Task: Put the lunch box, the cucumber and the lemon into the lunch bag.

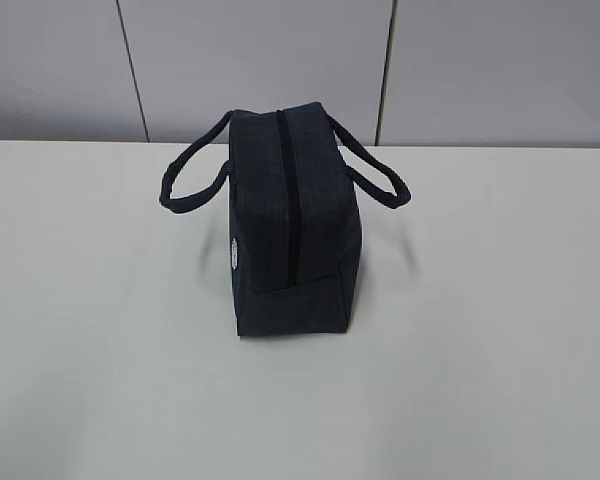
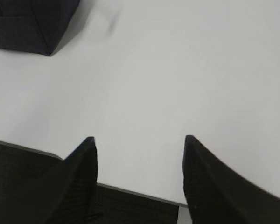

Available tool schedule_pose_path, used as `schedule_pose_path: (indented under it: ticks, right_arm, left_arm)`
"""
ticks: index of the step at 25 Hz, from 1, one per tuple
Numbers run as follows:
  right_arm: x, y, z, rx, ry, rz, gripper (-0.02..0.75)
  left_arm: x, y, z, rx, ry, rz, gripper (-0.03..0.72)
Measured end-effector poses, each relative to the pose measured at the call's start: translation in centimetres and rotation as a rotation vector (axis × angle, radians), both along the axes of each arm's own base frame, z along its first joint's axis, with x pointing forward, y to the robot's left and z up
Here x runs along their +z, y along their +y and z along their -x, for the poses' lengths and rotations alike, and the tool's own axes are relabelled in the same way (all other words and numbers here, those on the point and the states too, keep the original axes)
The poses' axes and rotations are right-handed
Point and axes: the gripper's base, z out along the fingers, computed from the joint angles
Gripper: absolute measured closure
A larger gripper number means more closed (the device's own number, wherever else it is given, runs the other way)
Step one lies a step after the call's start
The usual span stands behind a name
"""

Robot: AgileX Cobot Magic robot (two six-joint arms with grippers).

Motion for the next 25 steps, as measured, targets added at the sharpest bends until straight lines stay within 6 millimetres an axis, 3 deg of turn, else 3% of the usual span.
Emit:
schedule_pose_path:
  ticks: [17,25]
  right_arm:
    - [-0.16,-0.06,-0.35,-0.011,-0.019,0.005,0.314]
    - [-0.15,0.09,-0.39,-0.137,-0.021,0.006,0.314]
  left_arm:
    - [-0.12,0.02,-0.29,0.024,-0.014,-0.001,0.416]
    - [-0.12,-0.1,-0.44,0.144,-0.014,-0.002,0.431]
